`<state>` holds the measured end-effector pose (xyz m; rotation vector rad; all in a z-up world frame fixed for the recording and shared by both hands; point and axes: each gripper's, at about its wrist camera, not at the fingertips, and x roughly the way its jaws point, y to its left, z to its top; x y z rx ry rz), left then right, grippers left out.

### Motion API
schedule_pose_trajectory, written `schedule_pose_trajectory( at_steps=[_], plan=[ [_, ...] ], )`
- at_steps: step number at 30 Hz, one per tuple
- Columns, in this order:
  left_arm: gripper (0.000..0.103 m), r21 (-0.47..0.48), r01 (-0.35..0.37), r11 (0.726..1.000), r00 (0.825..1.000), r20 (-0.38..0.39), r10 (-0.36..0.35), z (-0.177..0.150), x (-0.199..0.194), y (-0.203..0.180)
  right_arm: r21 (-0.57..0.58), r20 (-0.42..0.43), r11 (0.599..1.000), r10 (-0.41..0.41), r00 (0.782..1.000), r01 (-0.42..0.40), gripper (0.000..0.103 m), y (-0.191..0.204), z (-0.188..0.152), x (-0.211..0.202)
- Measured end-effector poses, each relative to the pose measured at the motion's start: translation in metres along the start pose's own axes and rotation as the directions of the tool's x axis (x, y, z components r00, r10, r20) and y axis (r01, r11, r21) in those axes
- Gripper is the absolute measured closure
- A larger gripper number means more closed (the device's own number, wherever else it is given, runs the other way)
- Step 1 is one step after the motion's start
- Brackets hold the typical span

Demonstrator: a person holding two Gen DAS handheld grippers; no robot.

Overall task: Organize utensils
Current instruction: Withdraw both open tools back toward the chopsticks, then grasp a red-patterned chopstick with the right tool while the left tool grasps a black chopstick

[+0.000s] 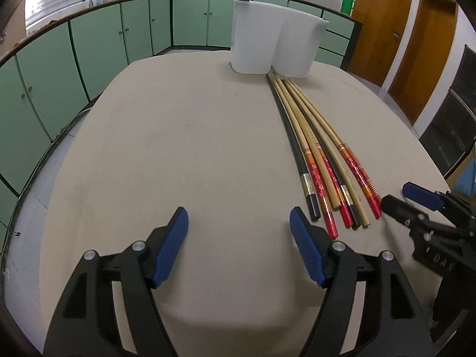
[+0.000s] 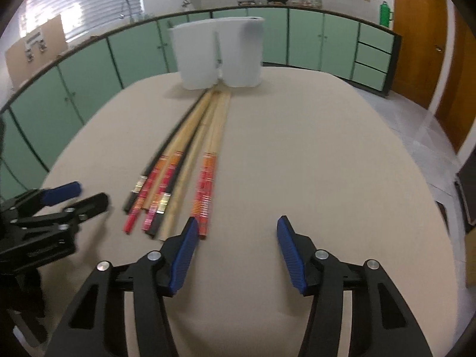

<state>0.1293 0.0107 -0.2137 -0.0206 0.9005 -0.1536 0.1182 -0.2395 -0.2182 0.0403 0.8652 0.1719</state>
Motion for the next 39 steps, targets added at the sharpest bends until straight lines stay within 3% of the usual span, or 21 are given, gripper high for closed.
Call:
schedule_pose_trajectory(
  at_steps=[2, 14, 16, 18, 23, 31, 35, 39],
  plan=[
    [0.033, 0.003, 0.001, 1.0, 1.0, 0.0, -0.001, 0.0, 0.0, -0.007, 0.023, 0.004, 0.999, 0.032, 0.999, -0.032, 0.049, -0.004, 0.0, -0.004],
    [0.03, 0.014, -0.014, 1.0, 1.0, -0.005, 0.014, 0.0, 0.002, -0.019, -0.072, -0.015, 0.997, -0.035, 0.999, 0.034, 0.054, 0.02, 0.001, 0.007],
    [0.03, 0.015, -0.013, 1.0, 1.0, -0.005, 0.013, -0.001, 0.003, -0.022, -0.087, -0.015, 0.996, -0.033, 0.999, 0.031, 0.058, 0.023, 0.002, 0.009],
    [0.03, 0.02, -0.011, 1.0, 1.0, -0.006, 0.011, 0.0, 0.004, -0.025, -0.103, -0.011, 0.995, -0.019, 1.0, 0.018, 0.073, 0.025, 0.0, 0.007],
    [0.03, 0.051, 0.016, 0.999, 1.0, -0.006, -0.016, 0.002, 0.007, -0.038, -0.086, -0.009, 0.996, 0.011, 1.0, -0.011, 0.089, 0.02, 0.001, 0.007],
    [0.031, 0.077, -0.015, 0.997, 1.0, -0.014, 0.016, 0.004, 0.015, -0.046, -0.067, -0.01, 0.998, 0.02, 1.0, -0.021, 0.091, 0.016, -0.001, 0.006],
    [0.044, 0.074, -0.025, 0.997, 1.0, -0.006, 0.026, 0.004, 0.015, -0.046, -0.074, -0.014, 0.997, 0.013, 1.0, -0.014, 0.09, 0.018, 0.0, 0.007],
    [0.078, 0.066, -0.005, 0.998, 1.0, 0.005, 0.005, 0.003, 0.011, -0.047, -0.09, -0.011, 0.996, -0.003, 1.0, 0.002, 0.09, 0.02, -0.001, 0.007]
  ],
)
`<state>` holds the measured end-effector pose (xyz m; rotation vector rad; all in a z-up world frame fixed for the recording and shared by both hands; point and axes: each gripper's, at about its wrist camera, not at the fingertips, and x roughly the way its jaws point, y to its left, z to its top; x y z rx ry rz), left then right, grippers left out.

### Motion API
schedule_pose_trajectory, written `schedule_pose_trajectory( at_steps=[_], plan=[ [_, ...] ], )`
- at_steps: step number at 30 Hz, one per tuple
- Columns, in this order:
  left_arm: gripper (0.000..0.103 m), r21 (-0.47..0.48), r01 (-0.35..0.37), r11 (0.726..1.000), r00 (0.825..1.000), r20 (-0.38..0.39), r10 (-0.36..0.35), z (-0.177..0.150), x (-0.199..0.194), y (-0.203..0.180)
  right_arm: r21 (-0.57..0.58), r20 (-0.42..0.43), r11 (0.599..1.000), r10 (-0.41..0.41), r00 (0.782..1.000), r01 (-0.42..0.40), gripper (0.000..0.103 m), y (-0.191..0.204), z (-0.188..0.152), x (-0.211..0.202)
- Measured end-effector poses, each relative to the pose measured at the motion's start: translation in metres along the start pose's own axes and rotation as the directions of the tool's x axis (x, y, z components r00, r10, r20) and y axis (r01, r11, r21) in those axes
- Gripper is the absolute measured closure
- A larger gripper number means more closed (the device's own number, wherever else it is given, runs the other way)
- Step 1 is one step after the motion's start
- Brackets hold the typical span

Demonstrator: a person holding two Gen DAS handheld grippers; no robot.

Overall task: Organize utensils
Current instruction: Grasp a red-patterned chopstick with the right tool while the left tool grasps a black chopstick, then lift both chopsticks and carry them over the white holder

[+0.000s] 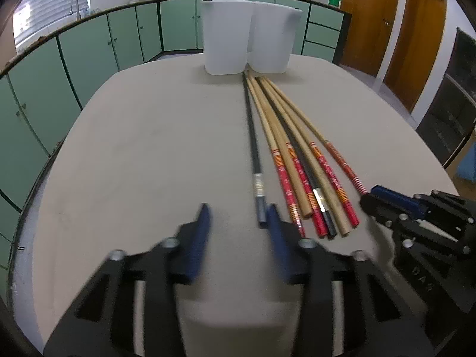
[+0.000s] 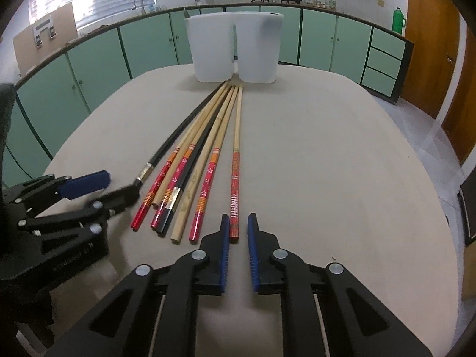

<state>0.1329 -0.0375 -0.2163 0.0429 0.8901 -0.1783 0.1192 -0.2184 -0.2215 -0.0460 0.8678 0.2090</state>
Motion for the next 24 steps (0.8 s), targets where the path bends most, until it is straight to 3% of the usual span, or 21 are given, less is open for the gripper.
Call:
schedule_pose_trajectory(
  at_steps=[2, 3, 12, 19, 24],
  plan=[
    [0.095, 0.001, 0.014, 1.0, 1.0, 0.001, -0.014, 0.0, 0.0, -0.002, 0.004, 0.001, 1.0, 0.008, 1.0, -0.008, 0.092, -0.001, 0.0, 0.0],
    [0.097, 0.0, 0.021, 1.0, 1.0, 0.0, -0.021, 0.0, 0.0, -0.002, 0.007, 0.001, 1.0, 0.014, 1.0, -0.014, 0.094, 0.0, 0.0, 0.0],
    [0.098, -0.011, 0.023, 1.0, 0.999, 0.034, -0.023, 0.002, -0.01, 0.001, 0.058, 0.043, 0.997, 0.052, 0.998, -0.054, 0.097, -0.011, 0.001, -0.011],
    [0.097, 0.013, 0.002, 1.0, 0.99, 0.138, -0.004, 0.022, -0.053, 0.007, 0.056, 0.127, 0.997, 0.041, 0.991, -0.049, 0.097, -0.025, 0.024, -0.044],
    [0.097, 0.029, -0.001, 1.0, 0.974, 0.227, -0.006, 0.045, -0.088, 0.012, 0.044, 0.195, 0.998, 0.037, 0.98, -0.046, 0.097, -0.035, 0.047, -0.072]
  ],
)
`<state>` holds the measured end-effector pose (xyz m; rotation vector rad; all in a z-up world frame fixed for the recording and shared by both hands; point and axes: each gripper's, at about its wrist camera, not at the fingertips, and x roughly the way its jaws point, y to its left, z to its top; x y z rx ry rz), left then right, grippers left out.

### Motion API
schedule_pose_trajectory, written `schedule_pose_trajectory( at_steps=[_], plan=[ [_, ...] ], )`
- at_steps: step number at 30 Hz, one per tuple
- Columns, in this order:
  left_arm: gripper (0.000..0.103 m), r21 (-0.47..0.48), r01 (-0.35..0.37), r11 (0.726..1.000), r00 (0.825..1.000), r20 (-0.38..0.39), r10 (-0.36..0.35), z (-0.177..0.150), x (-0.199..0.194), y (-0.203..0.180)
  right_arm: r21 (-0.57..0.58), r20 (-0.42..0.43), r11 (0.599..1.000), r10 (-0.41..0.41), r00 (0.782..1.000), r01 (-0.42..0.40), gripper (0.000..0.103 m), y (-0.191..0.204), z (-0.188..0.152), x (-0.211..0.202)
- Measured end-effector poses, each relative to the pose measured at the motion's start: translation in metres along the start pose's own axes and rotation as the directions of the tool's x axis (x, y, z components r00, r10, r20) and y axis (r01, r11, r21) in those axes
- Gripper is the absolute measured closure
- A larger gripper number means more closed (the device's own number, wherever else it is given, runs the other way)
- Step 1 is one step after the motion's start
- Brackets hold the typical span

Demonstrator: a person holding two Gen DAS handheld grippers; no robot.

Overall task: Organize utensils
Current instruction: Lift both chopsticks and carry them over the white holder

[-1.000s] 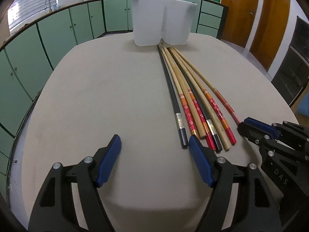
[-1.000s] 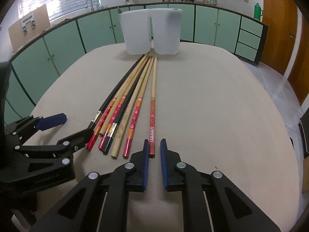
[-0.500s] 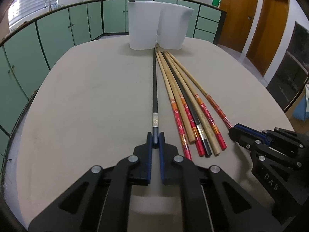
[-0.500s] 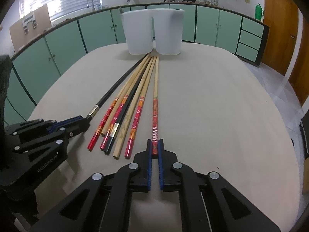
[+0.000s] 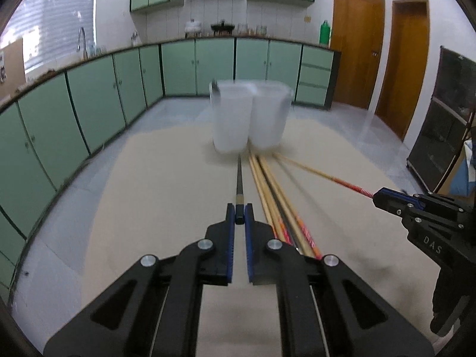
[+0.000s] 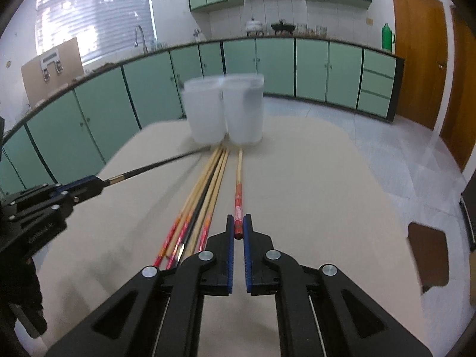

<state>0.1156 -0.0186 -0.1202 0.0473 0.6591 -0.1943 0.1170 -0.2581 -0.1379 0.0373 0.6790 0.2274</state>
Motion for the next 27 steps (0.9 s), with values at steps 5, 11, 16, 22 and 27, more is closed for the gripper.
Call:
schedule_pose_trajectory(
  at_steps=[5, 11, 16, 22, 27],
  plan=[
    [0.097, -0.004, 0.021, 1.0, 0.996, 0.086, -0.021, 0.032, -0.024, 0.007, -0.018, 0.067, 1.0, 0.017, 0.998, -0.016, 0.097, -0.004, 0.028, -0.017],
    [0.097, 0.022, 0.029, 0.999, 0.986, 0.162, -0.032, 0.071, -0.034, 0.01, -0.045, 0.123, 0.998, 0.054, 0.991, -0.049, 0.097, -0.007, 0.069, -0.03],
    [0.097, 0.026, 0.073, 0.997, 0.982, 0.175, -0.076, 0.098, -0.028, 0.013, -0.098, 0.121, 0.993, 0.071, 0.99, -0.059, 0.097, -0.005, 0.098, -0.024],
    [0.097, 0.041, 0.104, 0.994, 0.972, 0.208, -0.11, 0.127, -0.029, 0.013, -0.132, 0.138, 0.987, 0.106, 0.985, -0.088, 0.097, -0.008, 0.141, -0.03],
    [0.097, 0.061, 0.119, 0.991, 0.95, 0.284, -0.131, 0.161, -0.043, 0.011, -0.131, 0.19, 0.981, 0.167, 0.968, -0.144, 0.097, -0.013, 0.184, -0.046]
  ],
)
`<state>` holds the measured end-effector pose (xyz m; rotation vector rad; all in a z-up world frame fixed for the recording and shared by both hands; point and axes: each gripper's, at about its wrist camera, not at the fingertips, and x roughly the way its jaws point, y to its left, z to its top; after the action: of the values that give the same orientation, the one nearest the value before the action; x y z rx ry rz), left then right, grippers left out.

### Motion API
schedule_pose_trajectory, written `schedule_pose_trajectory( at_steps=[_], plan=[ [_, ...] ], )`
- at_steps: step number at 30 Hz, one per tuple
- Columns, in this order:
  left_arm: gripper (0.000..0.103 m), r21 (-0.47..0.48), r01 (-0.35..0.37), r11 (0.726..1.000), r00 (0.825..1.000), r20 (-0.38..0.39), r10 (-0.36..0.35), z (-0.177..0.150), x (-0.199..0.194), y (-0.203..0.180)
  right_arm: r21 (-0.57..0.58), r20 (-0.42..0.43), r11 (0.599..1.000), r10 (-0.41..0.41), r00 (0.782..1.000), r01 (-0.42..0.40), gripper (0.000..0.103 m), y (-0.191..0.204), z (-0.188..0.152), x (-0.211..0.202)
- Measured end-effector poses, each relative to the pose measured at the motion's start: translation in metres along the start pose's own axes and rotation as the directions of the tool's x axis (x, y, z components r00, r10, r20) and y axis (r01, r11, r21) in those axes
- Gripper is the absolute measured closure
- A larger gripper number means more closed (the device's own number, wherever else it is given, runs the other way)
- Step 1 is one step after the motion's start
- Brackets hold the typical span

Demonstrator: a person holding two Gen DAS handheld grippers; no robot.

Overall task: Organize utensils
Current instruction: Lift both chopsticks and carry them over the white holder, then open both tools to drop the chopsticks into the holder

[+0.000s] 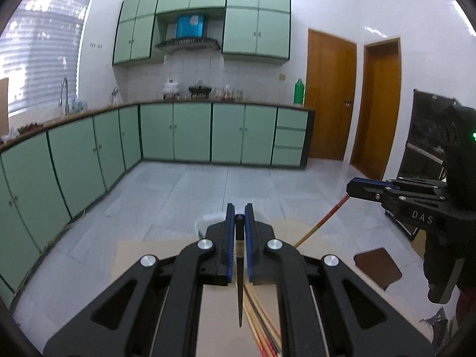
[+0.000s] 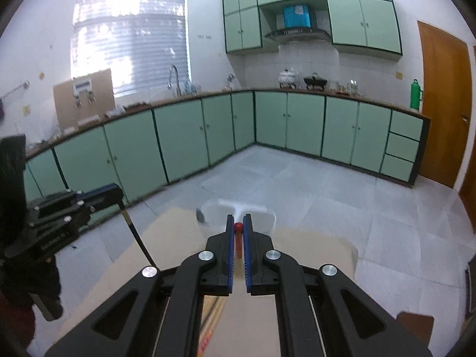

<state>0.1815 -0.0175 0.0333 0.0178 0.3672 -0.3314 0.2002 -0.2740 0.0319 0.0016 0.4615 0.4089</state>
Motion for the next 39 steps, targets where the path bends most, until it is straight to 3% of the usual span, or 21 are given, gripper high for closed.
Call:
schedule_pose_trajectory(
  at_steps=[6, 13, 17, 22, 25, 29, 31, 33, 37, 39],
  plan=[
    [0.097, 0.024, -0.004, 1.0, 0.993, 0.119, 0.002, 0.053, 0.008, -0.004, -0.009, 0.055, 1.0, -0.017, 0.998, 0.017, 0.097, -0.008, 0.045, 0.005],
    [0.097, 0.008, -0.054, 0.999, 0.975, 0.215, 0.051, 0.084, 0.051, -0.006, -0.01, 0.023, 0.998, -0.062, 0.998, 0.063, 0.097, -0.014, 0.055, 0.047],
    [0.097, -0.017, -0.077, 0.997, 0.981, 0.178, 0.079, 0.073, 0.088, -0.002, -0.03, -0.008, 0.994, -0.103, 0.995, 0.102, 0.097, -0.015, 0.049, 0.073],
    [0.097, -0.044, -0.074, 0.996, 0.996, 0.053, 0.076, 0.049, 0.13, 0.01, -0.021, -0.062, 0.994, -0.107, 0.992, 0.105, 0.097, -0.016, 0.038, 0.1],
    [0.096, -0.048, -0.07, 0.996, 0.997, 0.025, 0.071, 0.039, 0.134, 0.016, -0.009, -0.083, 0.994, -0.107, 0.991, 0.107, 0.096, -0.021, 0.032, 0.11],
    [0.079, -0.031, -0.064, 0.997, 0.997, 0.03, 0.065, 0.036, 0.125, 0.019, 0.032, -0.077, 0.994, -0.103, 0.992, 0.106, 0.092, -0.031, 0.031, 0.105],
    [0.077, -0.034, -0.058, 0.998, 0.998, 0.038, 0.059, 0.036, 0.118, 0.021, 0.047, -0.063, 0.993, -0.104, 0.993, 0.108, 0.087, -0.033, 0.032, 0.098],
    [0.069, -0.041, -0.053, 0.998, 0.997, 0.046, 0.055, 0.037, 0.111, 0.022, 0.061, -0.043, 0.992, -0.112, 0.993, 0.114, 0.075, -0.038, 0.034, 0.088],
    [0.053, -0.031, -0.054, 0.998, 0.996, 0.072, 0.057, 0.036, 0.085, 0.022, 0.073, 0.007, 0.989, -0.13, 0.991, 0.129, 0.062, -0.042, 0.032, 0.059],
    [0.043, -0.023, -0.061, 0.998, 0.995, 0.077, 0.062, 0.032, 0.068, 0.02, 0.082, 0.029, 0.987, -0.143, 0.989, 0.141, 0.049, -0.042, 0.027, 0.043]
  ],
)
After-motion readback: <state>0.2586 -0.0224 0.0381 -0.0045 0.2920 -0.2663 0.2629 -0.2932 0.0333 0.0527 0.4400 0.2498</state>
